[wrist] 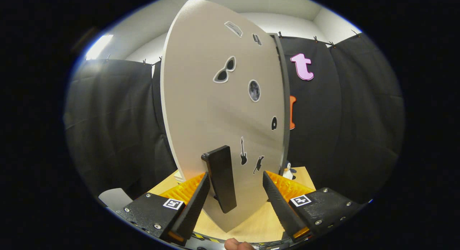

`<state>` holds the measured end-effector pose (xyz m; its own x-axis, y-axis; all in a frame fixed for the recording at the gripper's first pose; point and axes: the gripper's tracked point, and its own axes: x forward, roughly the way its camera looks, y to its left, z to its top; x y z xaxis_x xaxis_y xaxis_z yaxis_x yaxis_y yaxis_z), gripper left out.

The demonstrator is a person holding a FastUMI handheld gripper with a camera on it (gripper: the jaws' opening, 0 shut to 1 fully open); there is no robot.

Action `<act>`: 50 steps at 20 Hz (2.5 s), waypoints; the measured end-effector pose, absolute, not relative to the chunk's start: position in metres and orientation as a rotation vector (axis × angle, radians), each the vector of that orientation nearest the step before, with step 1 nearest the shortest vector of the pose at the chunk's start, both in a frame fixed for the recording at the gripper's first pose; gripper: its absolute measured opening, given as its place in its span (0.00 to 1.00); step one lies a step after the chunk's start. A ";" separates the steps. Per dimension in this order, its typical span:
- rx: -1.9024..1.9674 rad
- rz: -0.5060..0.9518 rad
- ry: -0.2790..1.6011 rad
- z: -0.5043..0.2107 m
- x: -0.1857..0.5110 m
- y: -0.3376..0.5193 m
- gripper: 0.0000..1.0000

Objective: Open the shoe cabinet door, grab the shoes and put them into the shoe cabinet, then close the shoe cabinet door.

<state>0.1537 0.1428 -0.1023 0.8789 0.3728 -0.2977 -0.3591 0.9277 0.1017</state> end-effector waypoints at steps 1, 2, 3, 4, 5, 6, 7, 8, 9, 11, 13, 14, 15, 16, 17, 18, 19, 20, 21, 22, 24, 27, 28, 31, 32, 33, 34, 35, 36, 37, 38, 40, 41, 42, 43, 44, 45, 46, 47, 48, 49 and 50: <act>0.051 0.375 0.321 -0.104 0.158 0.156 0.93; 0.057 0.368 0.325 -0.105 0.162 0.169 0.93; 0.058 0.366 0.321 -0.104 0.166 0.182 0.94; 0.051 0.357 0.315 -0.103 0.171 0.194 0.94; 0.048 0.345 0.305 -0.102 0.178 0.207 0.94; 0.048 0.329 0.306 -0.103 0.187 0.220 0.95; 0.049 0.324 0.308 -0.106 0.195 0.234 0.95; 0.056 0.323 0.303 -0.107 0.204 0.248 0.95; 0.062 0.316 0.296 -0.107 0.216 0.262 0.95; 0.067 0.294 0.289 -0.110 0.234 0.278 0.95; 0.098 0.276 0.291 -0.114 0.242 0.284 0.94; 0.114 0.269 0.291 -0.114 0.246 0.287 0.94; 0.122 0.265 0.290 -0.115 0.252 0.290 0.94; 0.123 0.260 0.290 -0.115 0.256 0.293 0.94; 0.122 0.252 0.290 -0.115 0.260 0.296 0.94; 0.114 0.245 0.287 -0.115 0.263 0.299 0.94; 0.105 0.235 0.278 -0.114 0.268 0.301 0.94; 0.095 0.223 0.269 -0.114 0.273 0.303 0.94; 0.084 0.210 0.257 -0.113 0.279 0.304 0.94; 0.074 0.198 0.244 -0.113 0.285 0.307 0.94; 0.063 0.190 0.236 -0.114 0.294 0.309 0.94; 0.091 0.197 0.248 -0.118 0.309 0.313 0.94; 0.104 0.200 0.249 -0.120 0.312 0.315 0.94; 0.106 0.183 0.239 -0.120 0.320 0.317 0.94; 0.092 0.173 0.236 -0.121 0.322 0.318 0.94; 0.091 0.165 0.228 -0.120 0.321 0.318 0.95; 0.084 0.166 0.222 -0.121 0.321 0.318 0.95; 0.080 0.167 0.216 -0.119 0.322 0.317 0.94; 0.080 0.172 0.223 -0.120 0.324 0.318 0.94; 0.080 0.181 0.236 -0.120 0.321 0.318 0.94; 0.093 0.193 0.236 -0.117 0.318 0.319 0.95; 0.109 0.211 0.205 -0.102 0.309 0.318 0.95; 0.103 0.214 0.184 -0.094 0.298 0.316 0.95; 0.096 0.210 0.167 -0.087 0.287 0.312 0.95; 0.098 0.210 0.150 -0.081 0.274 0.310 0.95; 0.109 0.215 0.139 -0.076 0.259 0.308 0.95; 0.120 0.214 0.132 -0.072 0.245 0.304 0.94; 0.129 0.207 0.127 -0.068 0.231 0.299 0.94; 0.135 0.196 0.123 -0.065 0.217 0.292 0.94; 0.136 0.184 0.121 -0.062 0.203 0.285 0.94; 0.126 0.179 0.115 -0.058 0.190 0.279 0.94; 0.107 0.170 0.121 -0.055 0.178 0.271 0.94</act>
